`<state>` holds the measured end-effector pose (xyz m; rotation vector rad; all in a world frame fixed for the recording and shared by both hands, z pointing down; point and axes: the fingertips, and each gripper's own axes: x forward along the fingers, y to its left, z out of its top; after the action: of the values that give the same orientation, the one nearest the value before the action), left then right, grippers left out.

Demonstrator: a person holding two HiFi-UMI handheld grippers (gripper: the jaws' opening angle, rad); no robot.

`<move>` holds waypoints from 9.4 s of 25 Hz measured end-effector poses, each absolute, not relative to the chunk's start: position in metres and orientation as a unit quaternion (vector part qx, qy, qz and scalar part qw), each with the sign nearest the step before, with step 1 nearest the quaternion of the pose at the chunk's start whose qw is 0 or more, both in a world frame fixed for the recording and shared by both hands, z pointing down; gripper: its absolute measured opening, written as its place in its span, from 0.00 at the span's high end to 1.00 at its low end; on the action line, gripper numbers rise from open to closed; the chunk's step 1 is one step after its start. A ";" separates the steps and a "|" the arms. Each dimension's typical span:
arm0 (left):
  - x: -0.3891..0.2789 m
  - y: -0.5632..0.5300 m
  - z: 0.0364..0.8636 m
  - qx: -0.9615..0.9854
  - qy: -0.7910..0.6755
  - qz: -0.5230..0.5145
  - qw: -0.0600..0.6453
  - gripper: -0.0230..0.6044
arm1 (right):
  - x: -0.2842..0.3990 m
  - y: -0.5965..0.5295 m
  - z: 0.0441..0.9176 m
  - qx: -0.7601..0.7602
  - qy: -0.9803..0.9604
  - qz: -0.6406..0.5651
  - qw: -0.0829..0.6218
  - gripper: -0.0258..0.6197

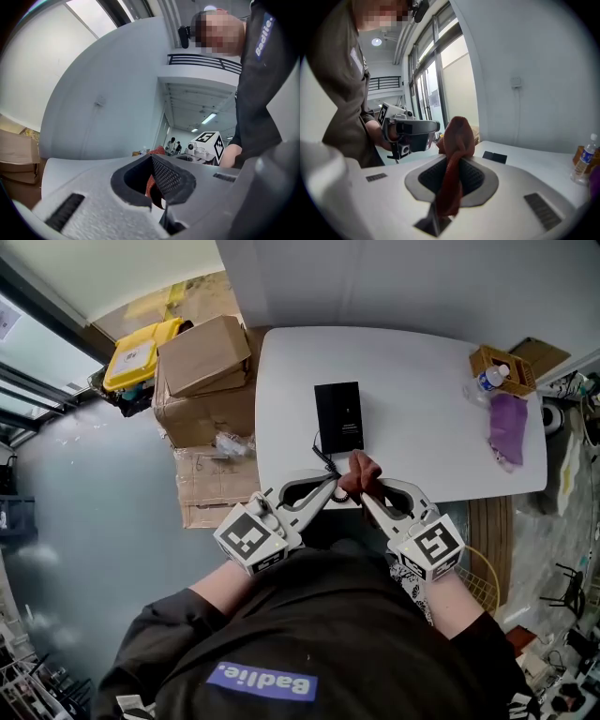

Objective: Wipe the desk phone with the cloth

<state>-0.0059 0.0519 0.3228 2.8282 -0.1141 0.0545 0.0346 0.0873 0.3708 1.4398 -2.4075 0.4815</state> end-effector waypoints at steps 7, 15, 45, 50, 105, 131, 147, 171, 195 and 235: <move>0.014 0.033 0.332 0.986 -0.035 0.025 0.161 0.94 | 0.062 0.060 0.375 0.513 -0.831 0.167 0.133 0.85; 0.049 0.012 0.347 0.983 -0.079 0.030 0.165 0.94 | 0.120 0.023 0.404 0.507 -0.834 0.177 0.126 0.85; 0.091 -0.053 0.390 0.955 -0.220 0.045 0.194 0.94 | 0.196 -0.130 0.564 0.458 -0.839 0.253 0.151 0.85; 0.077 -0.045 0.387 0.951 -0.239 0.038 0.190 0.94 | 0.183 -0.106 0.580 0.431 -0.844 0.264 0.180 0.85; 0.003 -0.022 0.361 0.941 -0.274 -0.002 0.201 0.94 | 0.084 -0.130 0.525 0.274 -0.879 0.019 0.389 0.85; -0.015 0.006 0.371 0.953 -0.218 0.006 0.210 0.94 | 0.039 0.017 0.585 0.202 -0.877 0.121 0.419 0.85; -0.035 -0.031 0.352 0.940 -0.272 -0.016 0.204 0.94 | 0.060 -0.150 0.516 0.267 -0.855 0.024 0.444 0.85; -0.055 0.004 0.377 0.950 -0.227 0.004 0.215 0.94 | 0.018 -0.032 0.580 0.261 -0.866 0.112 0.411 0.85; -0.017 -0.068 0.338 0.959 -0.232 -0.018 0.161 0.94 | 0.081 -0.139 0.469 0.250 -0.884 0.114 0.378 0.85; 0.037 -0.098 0.361 0.946 -0.251 0.021 0.204 0.94 | 0.193 -0.161 0.540 0.195 -0.849 0.177 0.459 0.85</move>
<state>0.0366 -0.0976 0.3613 2.6382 -0.7007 0.0575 0.1925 -0.1615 0.5396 0.4800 -2.0906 0.4357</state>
